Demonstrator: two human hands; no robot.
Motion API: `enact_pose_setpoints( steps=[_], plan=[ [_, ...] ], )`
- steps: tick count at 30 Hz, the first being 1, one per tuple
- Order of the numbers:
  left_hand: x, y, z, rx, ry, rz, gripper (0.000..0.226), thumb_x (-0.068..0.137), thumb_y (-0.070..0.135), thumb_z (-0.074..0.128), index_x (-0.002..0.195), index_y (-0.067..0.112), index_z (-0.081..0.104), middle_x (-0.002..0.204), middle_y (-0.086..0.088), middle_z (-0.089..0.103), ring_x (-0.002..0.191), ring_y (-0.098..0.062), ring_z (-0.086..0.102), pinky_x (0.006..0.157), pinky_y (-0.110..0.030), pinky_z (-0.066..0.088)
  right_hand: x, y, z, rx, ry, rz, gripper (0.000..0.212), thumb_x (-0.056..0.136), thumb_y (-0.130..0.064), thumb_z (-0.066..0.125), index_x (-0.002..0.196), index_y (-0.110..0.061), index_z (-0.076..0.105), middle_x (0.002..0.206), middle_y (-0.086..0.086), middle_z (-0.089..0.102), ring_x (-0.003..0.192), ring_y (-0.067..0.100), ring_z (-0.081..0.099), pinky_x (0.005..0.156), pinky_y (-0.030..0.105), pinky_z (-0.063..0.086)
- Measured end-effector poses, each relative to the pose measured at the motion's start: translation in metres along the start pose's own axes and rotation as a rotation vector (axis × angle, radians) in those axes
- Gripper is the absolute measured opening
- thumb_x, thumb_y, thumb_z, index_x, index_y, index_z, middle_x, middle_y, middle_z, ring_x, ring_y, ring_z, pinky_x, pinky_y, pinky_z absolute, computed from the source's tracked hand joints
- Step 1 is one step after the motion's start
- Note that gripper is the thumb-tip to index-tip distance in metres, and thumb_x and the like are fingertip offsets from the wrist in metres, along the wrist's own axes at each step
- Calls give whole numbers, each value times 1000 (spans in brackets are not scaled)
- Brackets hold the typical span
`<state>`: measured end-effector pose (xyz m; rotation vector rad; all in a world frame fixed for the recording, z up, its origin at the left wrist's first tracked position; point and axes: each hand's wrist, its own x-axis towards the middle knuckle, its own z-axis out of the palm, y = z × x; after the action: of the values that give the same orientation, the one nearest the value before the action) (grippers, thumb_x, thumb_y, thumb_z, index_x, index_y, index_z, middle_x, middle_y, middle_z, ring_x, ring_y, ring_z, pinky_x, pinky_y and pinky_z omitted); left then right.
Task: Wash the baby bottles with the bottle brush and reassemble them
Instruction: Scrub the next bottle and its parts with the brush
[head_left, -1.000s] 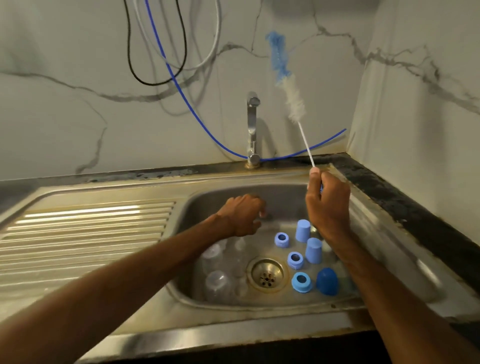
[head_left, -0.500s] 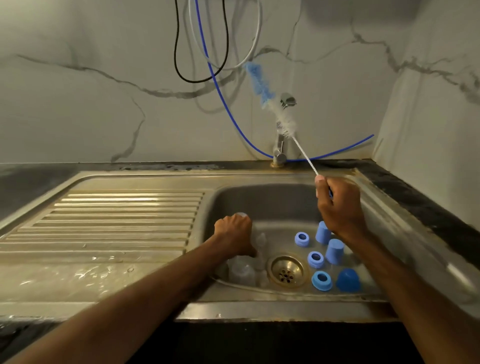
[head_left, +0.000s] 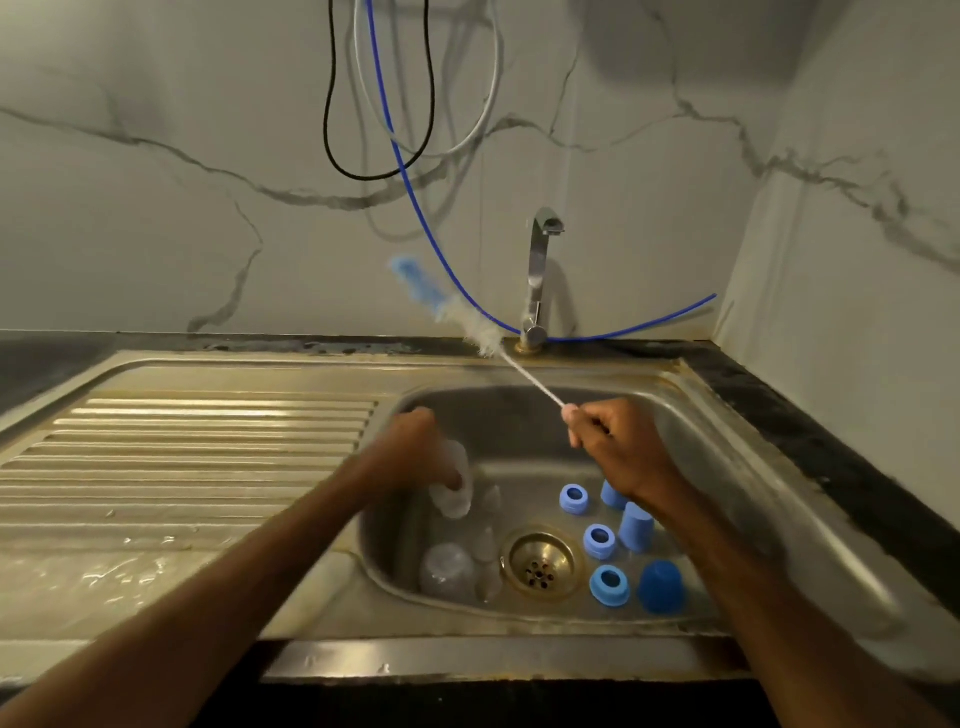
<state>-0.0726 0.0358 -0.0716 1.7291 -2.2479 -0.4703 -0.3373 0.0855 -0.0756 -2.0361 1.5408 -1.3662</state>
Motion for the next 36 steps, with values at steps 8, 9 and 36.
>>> enact_pose_setpoints(
  steps=[8,9,36],
  plan=[
    [24,6,-50,-1181,-270,-194,65,77,33,86,132,9,60,125,-21,70,112,-35,70,99,-53,55,3,-14,-13,353,-93,356,46,101,-38,58,65,-8,62,53,2,37,42,8,28,40,18,22],
    [28,5,-53,-1298,-271,-192,67,79,34,84,134,9,57,126,-22,69,113,-38,69,99,-58,54,4,-13,-14,355,-93,381,45,100,-38,59,66,-9,63,53,1,38,42,8,28,39,18,21],
    [60,-26,-33,-2190,243,-259,60,97,29,69,145,5,44,137,-27,56,121,-40,63,87,-46,59,-34,-8,-52,176,34,494,27,85,-30,77,65,-12,78,55,1,65,48,7,55,51,18,46]
  ],
)
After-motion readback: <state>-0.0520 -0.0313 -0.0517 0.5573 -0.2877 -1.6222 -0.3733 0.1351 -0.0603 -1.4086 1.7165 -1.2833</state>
